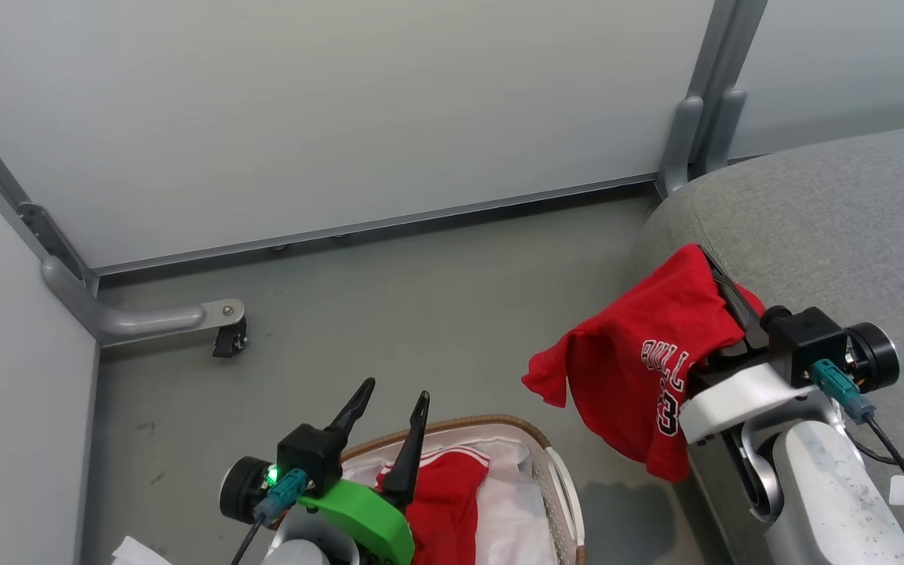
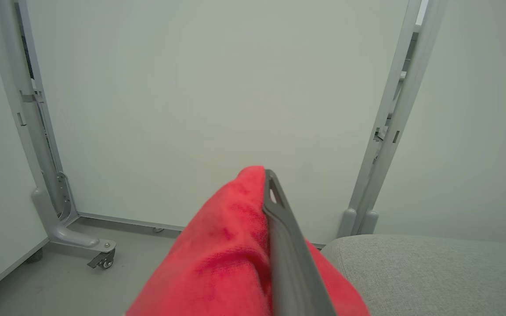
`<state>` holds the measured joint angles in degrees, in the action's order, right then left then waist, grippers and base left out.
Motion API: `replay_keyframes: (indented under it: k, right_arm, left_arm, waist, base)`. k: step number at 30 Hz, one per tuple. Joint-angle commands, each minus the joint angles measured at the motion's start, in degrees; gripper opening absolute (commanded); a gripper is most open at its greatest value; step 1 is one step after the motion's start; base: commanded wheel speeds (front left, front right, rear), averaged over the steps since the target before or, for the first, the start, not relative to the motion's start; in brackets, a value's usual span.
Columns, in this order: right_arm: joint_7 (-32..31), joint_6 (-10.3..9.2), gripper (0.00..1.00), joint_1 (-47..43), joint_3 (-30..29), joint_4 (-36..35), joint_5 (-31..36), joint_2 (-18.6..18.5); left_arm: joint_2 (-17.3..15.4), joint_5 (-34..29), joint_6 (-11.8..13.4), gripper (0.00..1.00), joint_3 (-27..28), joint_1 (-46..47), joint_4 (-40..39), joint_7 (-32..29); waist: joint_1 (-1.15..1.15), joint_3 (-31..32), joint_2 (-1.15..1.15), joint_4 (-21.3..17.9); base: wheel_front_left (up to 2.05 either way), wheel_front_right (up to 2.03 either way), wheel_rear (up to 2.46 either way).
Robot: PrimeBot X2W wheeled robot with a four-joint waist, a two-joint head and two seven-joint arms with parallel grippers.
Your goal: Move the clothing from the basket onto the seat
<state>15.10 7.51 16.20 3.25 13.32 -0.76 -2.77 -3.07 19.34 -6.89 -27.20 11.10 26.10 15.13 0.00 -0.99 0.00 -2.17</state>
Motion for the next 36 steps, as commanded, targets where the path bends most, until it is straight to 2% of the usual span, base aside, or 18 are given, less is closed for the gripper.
replay_keyframes:
  k: [1,7,23,30,36]
  right_arm:
    - [0.1,-0.04,0.0,-0.6,-0.4,0.0,0.1,-0.2]
    - [0.1,-0.04,0.0,-0.7,-1.7,-0.4,-0.2,-0.2]
    - [0.1,-0.05,0.0,-1.3,-4.0,-0.9,-0.7,-0.2]
    - [0.1,-0.05,0.0,-0.4,-4.6,-1.1,-1.3,-0.2]
    - [0.1,-0.05,0.0,3.9,-4.7,-1.1,1.0,-0.2]
  left_arm:
    - [0.0,-0.8,-0.2,1.0,0.3,-0.8,-0.3,0.0]
    - [0.1,-1.3,-0.5,1.0,0.4,-1.3,-1.2,0.0]
    - [0.1,-2.3,-0.6,1.0,0.7,1.9,-3.4,0.0]
    - [0.1,-3.3,-0.6,1.0,0.6,3.0,-3.0,0.0]
    - [-0.1,-4.4,-0.6,1.0,-0.2,5.3,-3.8,0.0]
  waist:
    - [0.0,-0.1,0.0,-0.3]
    - [0.0,-1.0,0.0,-3.2]
    - [0.0,-6.1,0.0,-19.4]
    - [0.0,-8.2,0.0,-22.3]
    - [0.0,-12.2,0.0,-21.8]
  base:
    - [0.0,0.0,0.0]
    - [0.0,0.0,0.0]
    - [0.0,0.0,0.0]
    - [0.0,0.0,0.0]
    - [0.0,0.0,0.0]
